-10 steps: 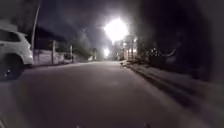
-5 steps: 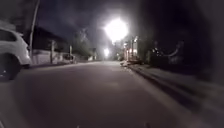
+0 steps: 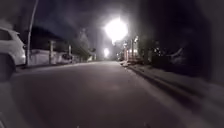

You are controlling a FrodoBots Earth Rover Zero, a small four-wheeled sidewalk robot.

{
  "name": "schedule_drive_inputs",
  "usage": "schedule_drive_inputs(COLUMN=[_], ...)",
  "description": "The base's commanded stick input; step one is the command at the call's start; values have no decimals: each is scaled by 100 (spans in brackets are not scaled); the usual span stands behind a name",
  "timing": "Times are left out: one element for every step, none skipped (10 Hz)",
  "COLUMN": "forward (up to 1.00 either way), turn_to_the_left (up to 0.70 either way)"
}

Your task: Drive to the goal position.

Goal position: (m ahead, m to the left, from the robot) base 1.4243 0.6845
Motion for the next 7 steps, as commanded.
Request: schedule_drive_inputs(forward=[50, 50, 50, 50, 50, 50, 50], turn_to_the_left=[0, 0, 0, 0, 0, 0, 0])
